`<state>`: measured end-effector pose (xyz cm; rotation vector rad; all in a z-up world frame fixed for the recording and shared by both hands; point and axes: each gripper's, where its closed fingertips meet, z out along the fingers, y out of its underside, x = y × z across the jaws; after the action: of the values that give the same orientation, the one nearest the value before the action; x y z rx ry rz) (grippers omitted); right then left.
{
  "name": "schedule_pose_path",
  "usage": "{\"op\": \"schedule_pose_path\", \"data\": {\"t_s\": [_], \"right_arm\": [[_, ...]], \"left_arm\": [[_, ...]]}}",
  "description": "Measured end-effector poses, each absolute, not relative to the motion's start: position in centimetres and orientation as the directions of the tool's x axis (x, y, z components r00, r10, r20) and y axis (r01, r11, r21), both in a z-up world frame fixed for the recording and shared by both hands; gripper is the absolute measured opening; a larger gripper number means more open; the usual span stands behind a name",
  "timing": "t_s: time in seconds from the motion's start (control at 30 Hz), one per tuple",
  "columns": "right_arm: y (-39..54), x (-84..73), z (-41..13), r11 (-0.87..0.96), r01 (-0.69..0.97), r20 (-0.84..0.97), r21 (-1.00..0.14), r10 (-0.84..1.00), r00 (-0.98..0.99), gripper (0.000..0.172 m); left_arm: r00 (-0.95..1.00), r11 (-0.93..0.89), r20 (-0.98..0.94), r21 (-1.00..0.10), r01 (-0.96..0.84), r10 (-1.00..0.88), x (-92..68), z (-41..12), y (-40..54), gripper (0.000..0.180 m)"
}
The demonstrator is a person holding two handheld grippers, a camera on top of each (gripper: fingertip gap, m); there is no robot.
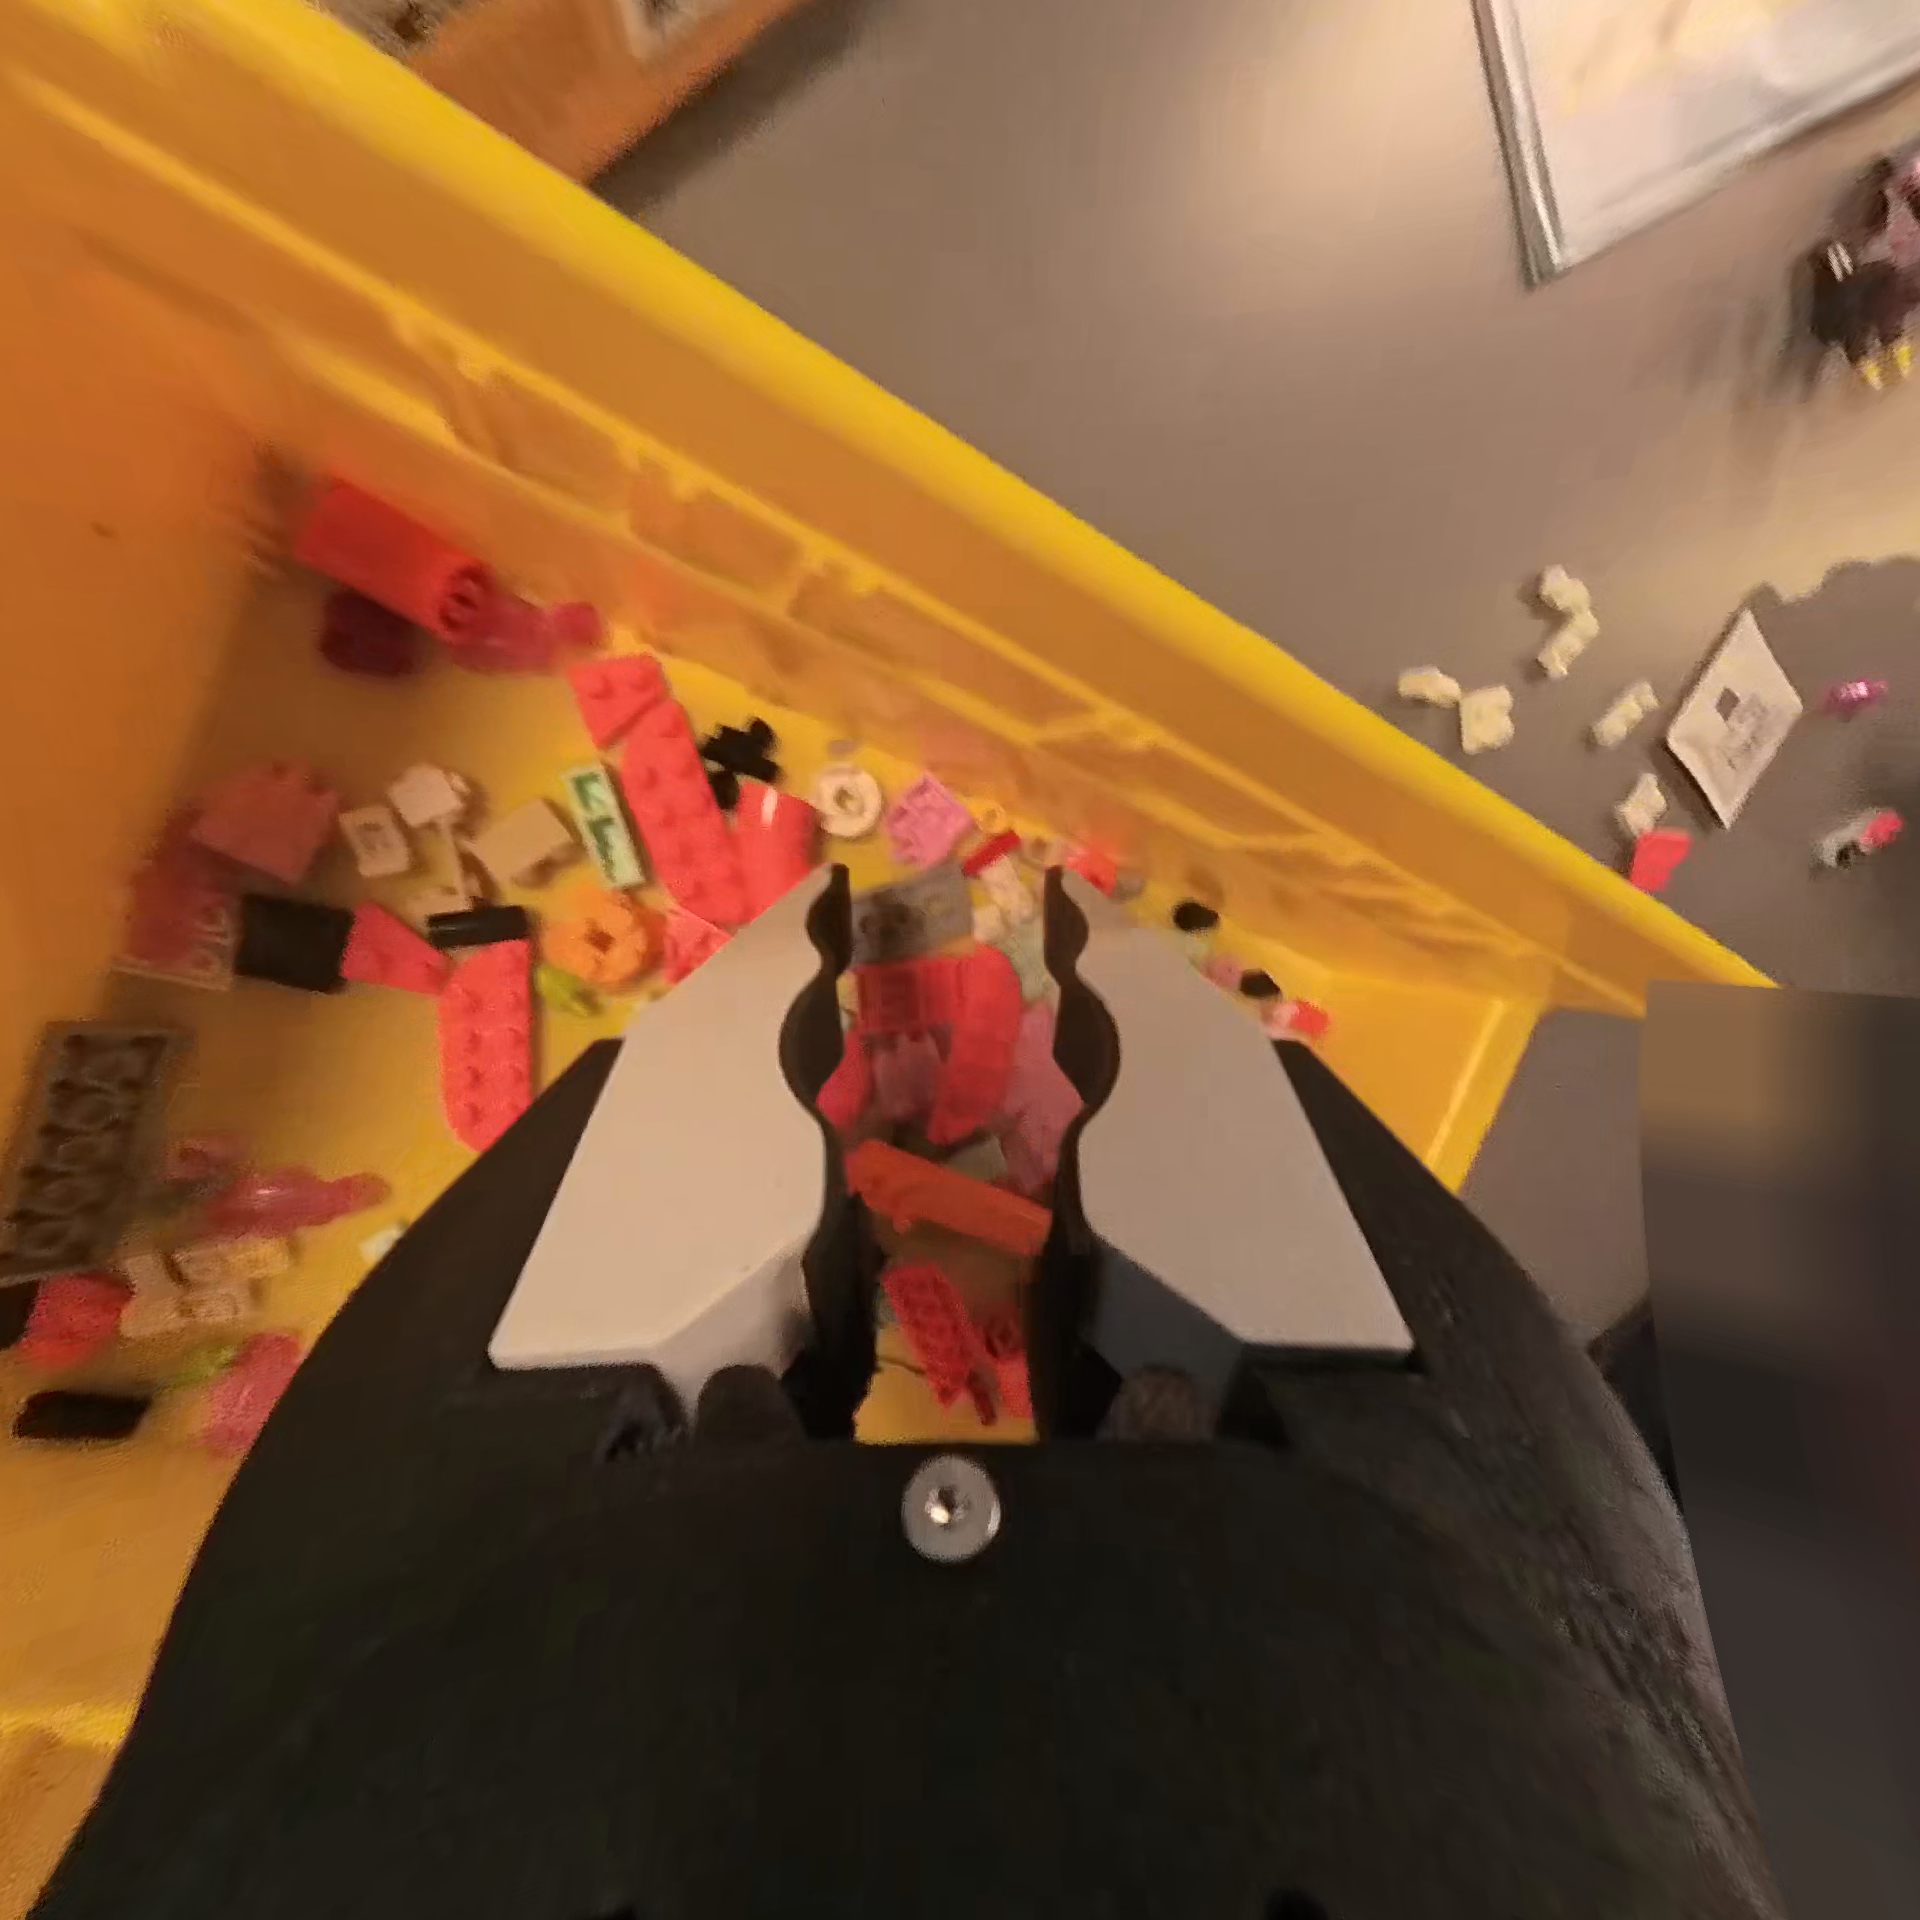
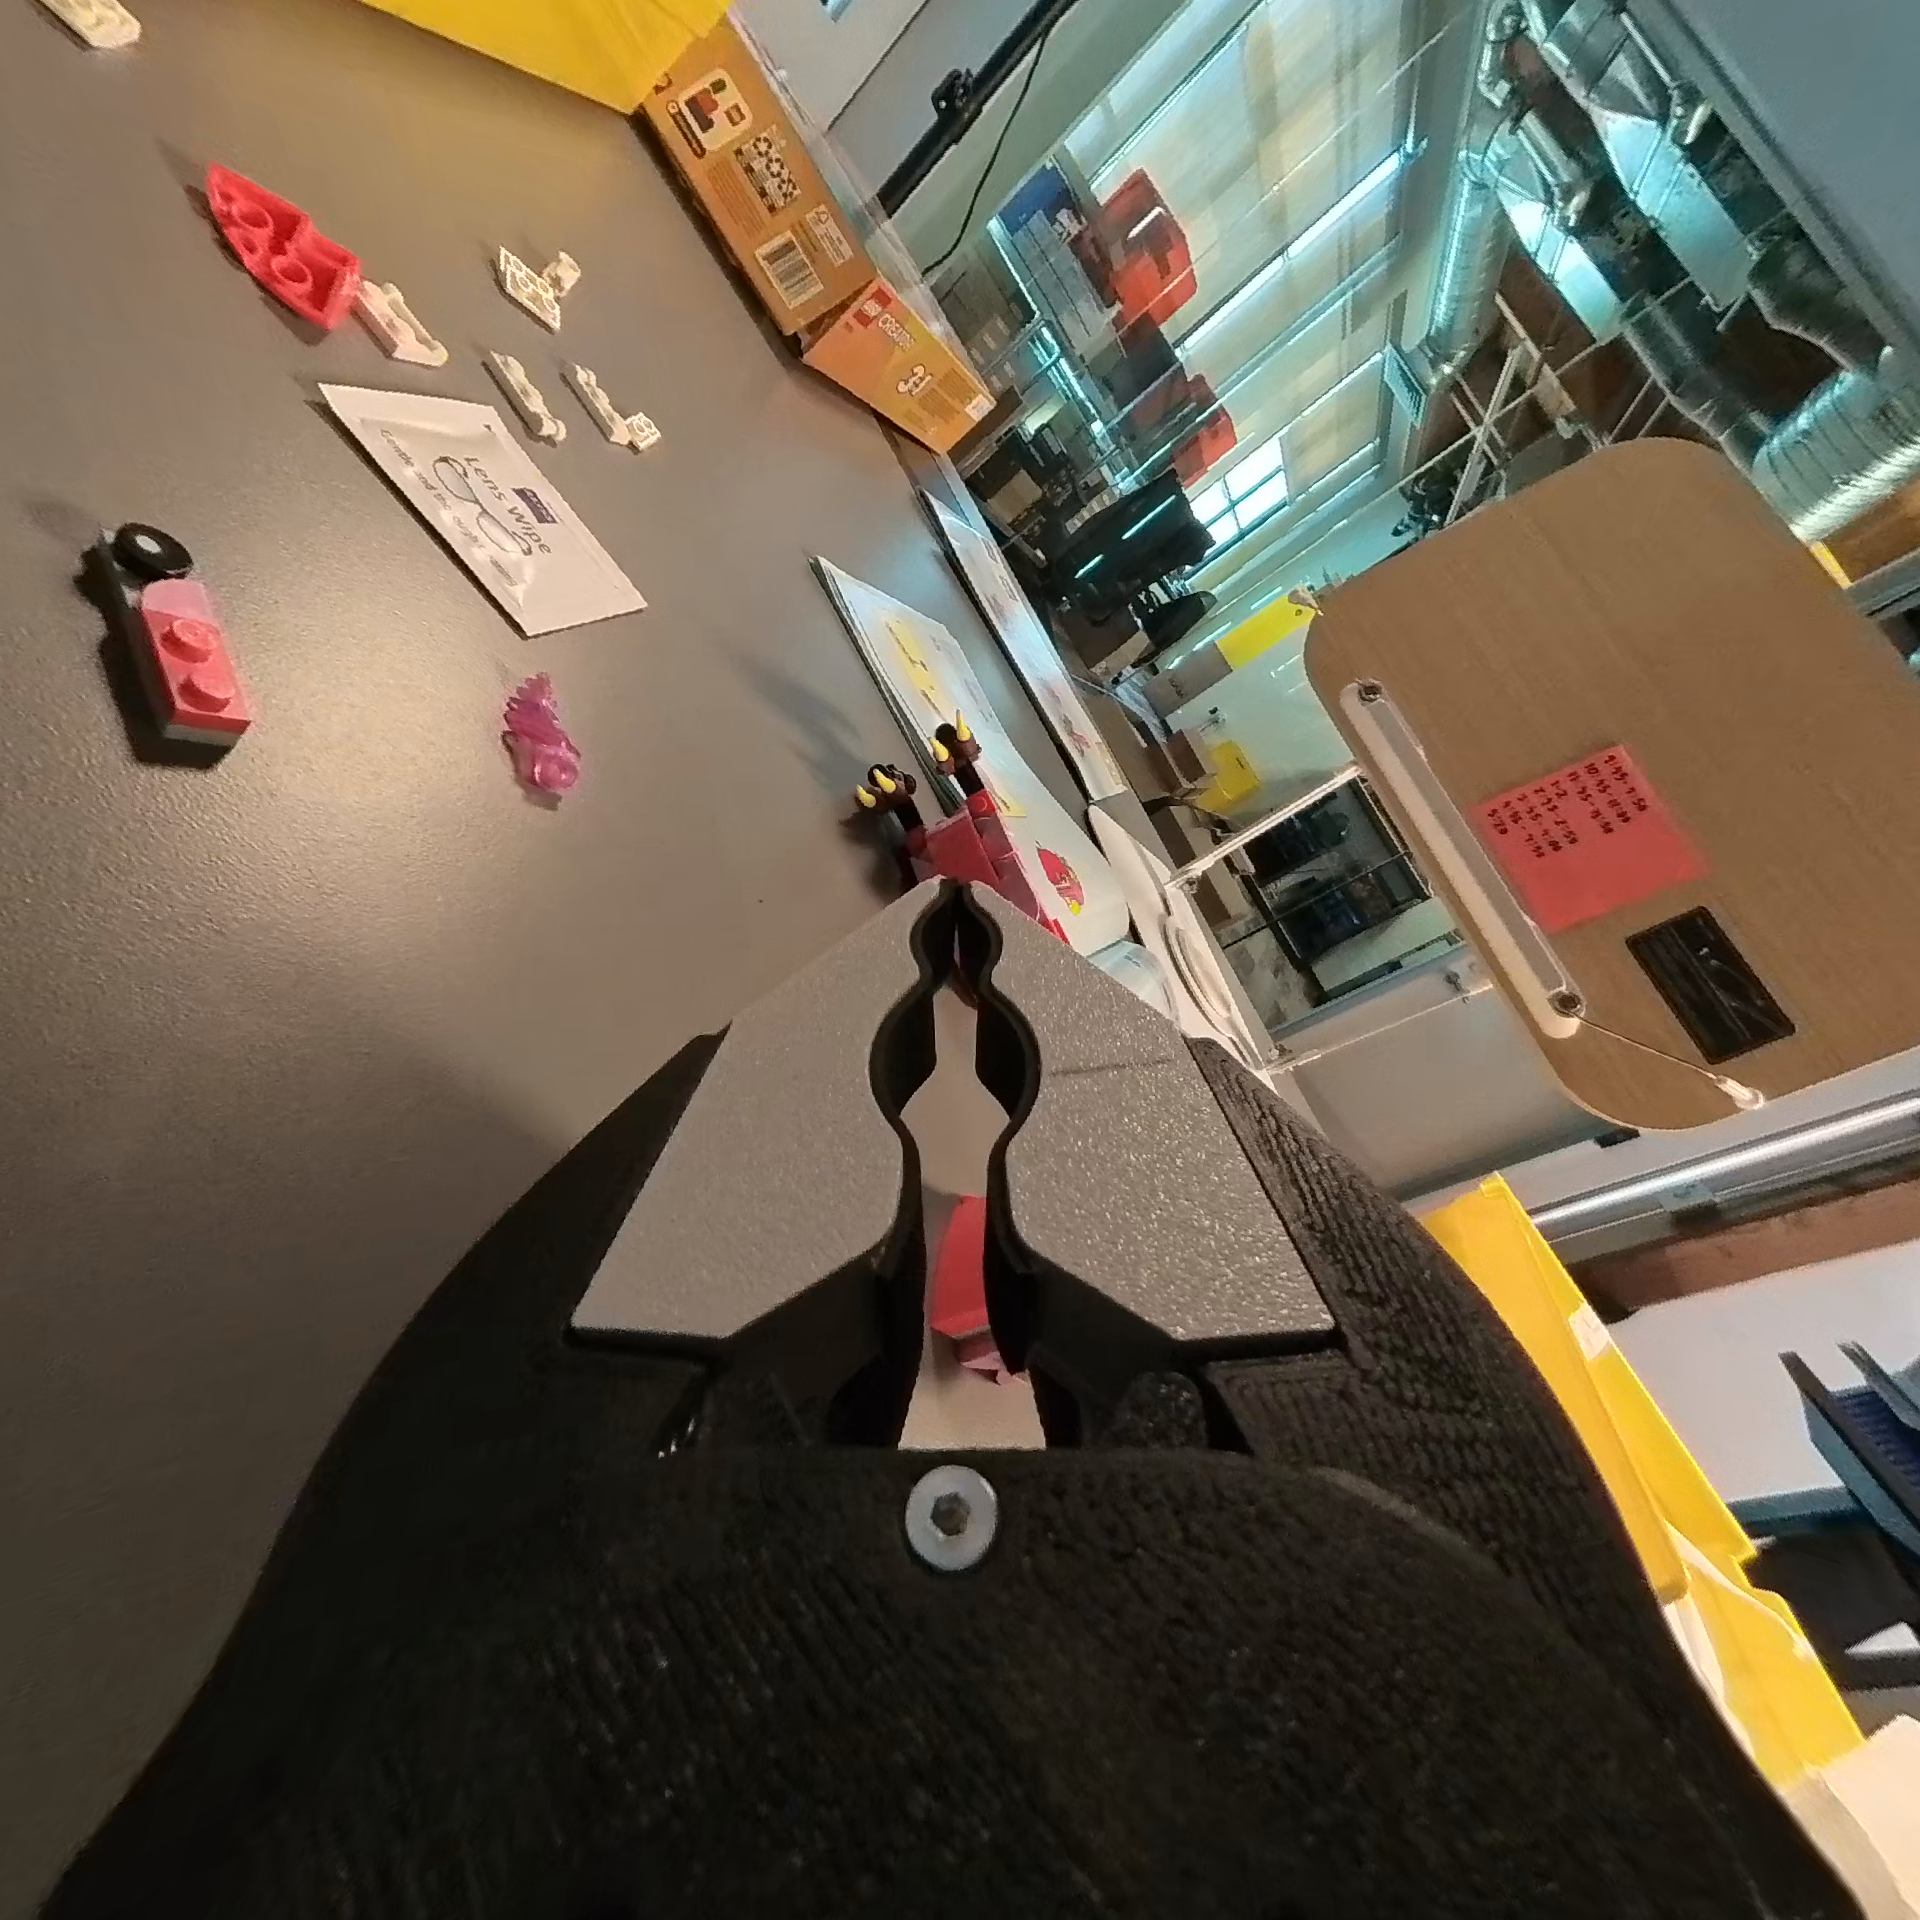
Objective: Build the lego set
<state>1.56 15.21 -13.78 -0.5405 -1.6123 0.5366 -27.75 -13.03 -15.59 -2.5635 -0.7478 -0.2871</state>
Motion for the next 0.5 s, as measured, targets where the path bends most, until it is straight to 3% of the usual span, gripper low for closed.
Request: {"op": "schedule_pose_path", "data": {"t_s": [0.03, 0.13, 0.27, 0.37, 0.43, 0.5], "right_arm": [[15.2, 1.6, -13.8, 0.781, 0.039, 0.775, -0.623, 0.624, -0.101, 0.000], [15.2, 1.5, -14.0, 0.788, 0.043, 0.781, -0.614, 0.615, -0.105, 0.000], [15.1, 1.5, -14.1, 0.795, 0.048, 0.788, -0.605, 0.606, -0.109, 0.000], [15.1, 1.4, -14.2, 0.798, 0.052, 0.791, -0.601, 0.602, -0.111, 0.000], [15.1, 1.4, -14.2, 0.798, 0.053, 0.791, -0.600, 0.602, -0.111, 0.000], [15.2, 1.4, -14.2, 0.798, 0.054, 0.791, -0.600, 0.602, -0.110, 0.000]], "left_arm": [[0.841, -0.770, 0.316, -0.350, 0.534, 0.440, -27.1, -15.7, -13.3, 0.038], [0.904, -0.858, 0.148, -0.284, 0.428, 0.401, -27.2, -16.9, -15.1, 0.068], [0.943, -0.923, 0.010, -0.200, 0.329, 0.333, -27.7, -18.1, -16.9, 0.073], [0.929, -0.911, -0.027, -0.211, 0.355, 0.369, -29.1, -18.1, -17.3, 0.069], [0.905, -0.895, -0.097, -0.224, 0.386, 0.415, -30.8, -18.0, -18.0, 0.055], [0.888, -0.862, -0.033, -0.257, 0.436, 0.459, -30.7, -17.8, -17.6, 0.043]]}}
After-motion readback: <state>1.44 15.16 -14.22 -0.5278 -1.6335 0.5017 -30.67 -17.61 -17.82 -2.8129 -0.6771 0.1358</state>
